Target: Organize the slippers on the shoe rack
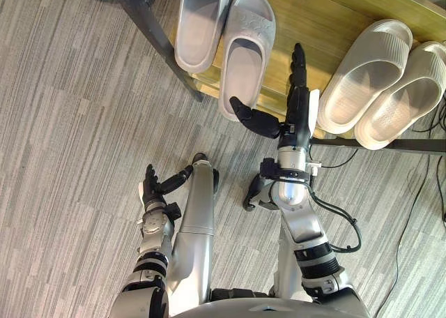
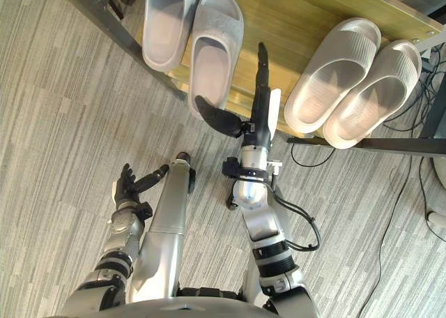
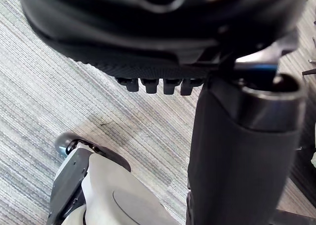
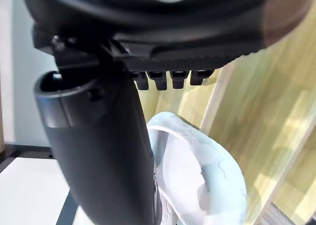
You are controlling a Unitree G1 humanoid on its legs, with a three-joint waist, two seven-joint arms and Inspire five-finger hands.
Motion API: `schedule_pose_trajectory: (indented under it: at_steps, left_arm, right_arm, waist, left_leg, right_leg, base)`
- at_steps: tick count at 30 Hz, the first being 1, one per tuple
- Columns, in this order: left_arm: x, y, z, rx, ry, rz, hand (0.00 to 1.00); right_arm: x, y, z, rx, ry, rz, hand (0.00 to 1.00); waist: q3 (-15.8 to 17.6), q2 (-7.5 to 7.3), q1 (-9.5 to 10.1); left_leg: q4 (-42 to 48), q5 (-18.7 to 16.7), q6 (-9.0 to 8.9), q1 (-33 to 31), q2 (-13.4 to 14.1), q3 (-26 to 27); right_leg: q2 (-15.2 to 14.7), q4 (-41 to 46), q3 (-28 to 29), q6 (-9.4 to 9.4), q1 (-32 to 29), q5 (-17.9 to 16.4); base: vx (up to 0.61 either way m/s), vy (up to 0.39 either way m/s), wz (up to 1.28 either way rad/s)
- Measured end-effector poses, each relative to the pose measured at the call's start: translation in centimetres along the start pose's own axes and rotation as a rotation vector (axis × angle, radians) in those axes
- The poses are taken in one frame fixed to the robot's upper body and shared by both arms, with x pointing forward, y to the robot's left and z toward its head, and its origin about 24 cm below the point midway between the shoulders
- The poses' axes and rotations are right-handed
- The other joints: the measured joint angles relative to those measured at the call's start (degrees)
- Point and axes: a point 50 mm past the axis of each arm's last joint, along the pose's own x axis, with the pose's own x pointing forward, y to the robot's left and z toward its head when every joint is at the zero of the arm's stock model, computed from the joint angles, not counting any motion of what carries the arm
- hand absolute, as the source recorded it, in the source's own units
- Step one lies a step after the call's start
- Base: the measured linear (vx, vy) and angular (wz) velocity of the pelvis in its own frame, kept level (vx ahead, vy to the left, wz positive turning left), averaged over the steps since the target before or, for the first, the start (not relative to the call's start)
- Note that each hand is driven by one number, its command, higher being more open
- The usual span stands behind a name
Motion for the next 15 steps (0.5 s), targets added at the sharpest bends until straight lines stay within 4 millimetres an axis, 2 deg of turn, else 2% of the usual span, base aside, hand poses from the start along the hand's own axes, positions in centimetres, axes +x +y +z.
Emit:
schedule_pose_trajectory:
  at_steps: [15]
  left_arm:
    - [0.20,0.34,-0.34,0.012,0.033,0.040,1.00]
  right_arm:
    - [-0.74,0.92,-0.23,0.271,0.062,0.047,1.00]
  waist:
    - [0.1,-0.40,-0.15]
  left_leg:
    - [-0.4,-0.2,0.29,0.9,0.1,0.3]
  right_leg:
    - [0.0,-0.7,0.1,0.19,1.0,0.1]
  base:
    - [0.01,0.017,0.00]
